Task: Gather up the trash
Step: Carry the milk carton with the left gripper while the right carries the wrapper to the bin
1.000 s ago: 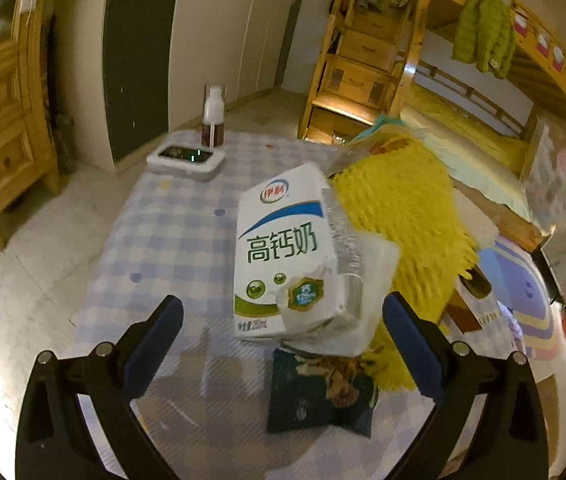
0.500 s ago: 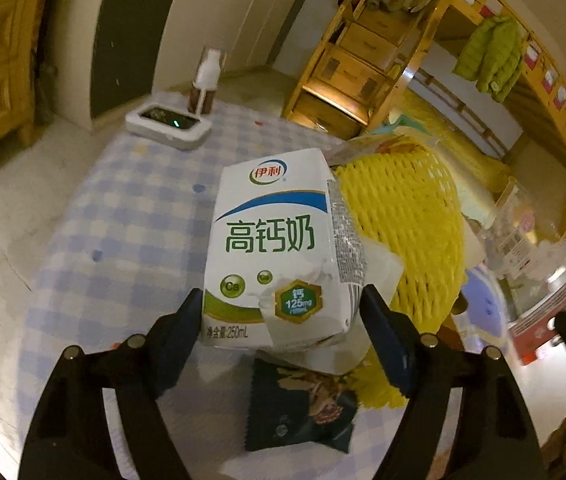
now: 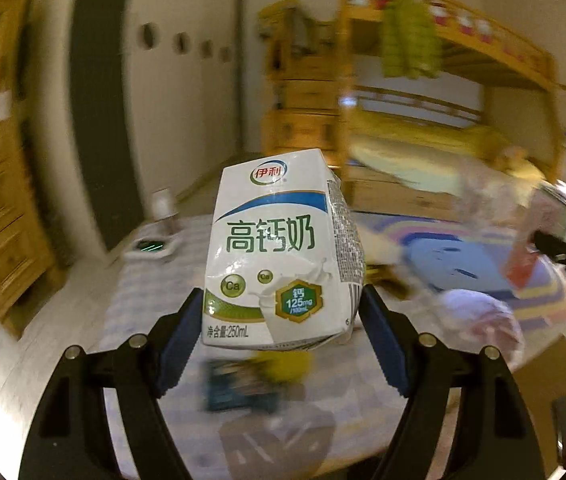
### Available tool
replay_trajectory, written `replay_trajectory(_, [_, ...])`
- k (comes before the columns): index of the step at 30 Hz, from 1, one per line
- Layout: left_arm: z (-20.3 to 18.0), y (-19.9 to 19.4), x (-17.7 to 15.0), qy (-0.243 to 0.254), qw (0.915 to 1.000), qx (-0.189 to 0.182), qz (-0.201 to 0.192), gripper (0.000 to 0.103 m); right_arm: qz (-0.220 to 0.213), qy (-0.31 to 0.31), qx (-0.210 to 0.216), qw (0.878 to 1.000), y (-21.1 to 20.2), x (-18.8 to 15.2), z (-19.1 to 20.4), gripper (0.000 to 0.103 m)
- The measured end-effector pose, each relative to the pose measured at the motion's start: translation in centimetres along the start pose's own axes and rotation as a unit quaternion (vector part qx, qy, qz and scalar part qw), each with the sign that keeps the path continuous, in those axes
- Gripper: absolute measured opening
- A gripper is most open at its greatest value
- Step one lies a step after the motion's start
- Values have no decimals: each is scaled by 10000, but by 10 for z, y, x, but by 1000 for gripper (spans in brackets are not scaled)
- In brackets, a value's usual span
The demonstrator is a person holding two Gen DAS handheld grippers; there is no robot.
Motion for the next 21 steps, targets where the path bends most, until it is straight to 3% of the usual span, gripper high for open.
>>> replay_trajectory(6, [-97,50,15,679,9937,-866,232,75,220,347,-452,9981,-1,-24,-60,0])
replay_trajectory(11, [-159,107,14,943,9815,-1525,677,75,466,606,-868,9933,5,-48,-110,0])
replay_trajectory(16, [-208,147,12,1096,9698,-1948,977,75,749,876,-1152,9866,21,-72,-150,0])
replay_trajectory(21, [-238,183,-3,1162,9631,-2088,1234,75,1064,1060,-1276,9804,47,-97,-173,0])
Point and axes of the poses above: each gripper's, at about its wrist camera, not at the fingertips, and y roughly the way its jaws point, z to its left, x to its top, the point moved 9 cm from there along y, roughly the way its jaws point, and after that the axes turned 12 degrees about -x, right-handed, at the moved point
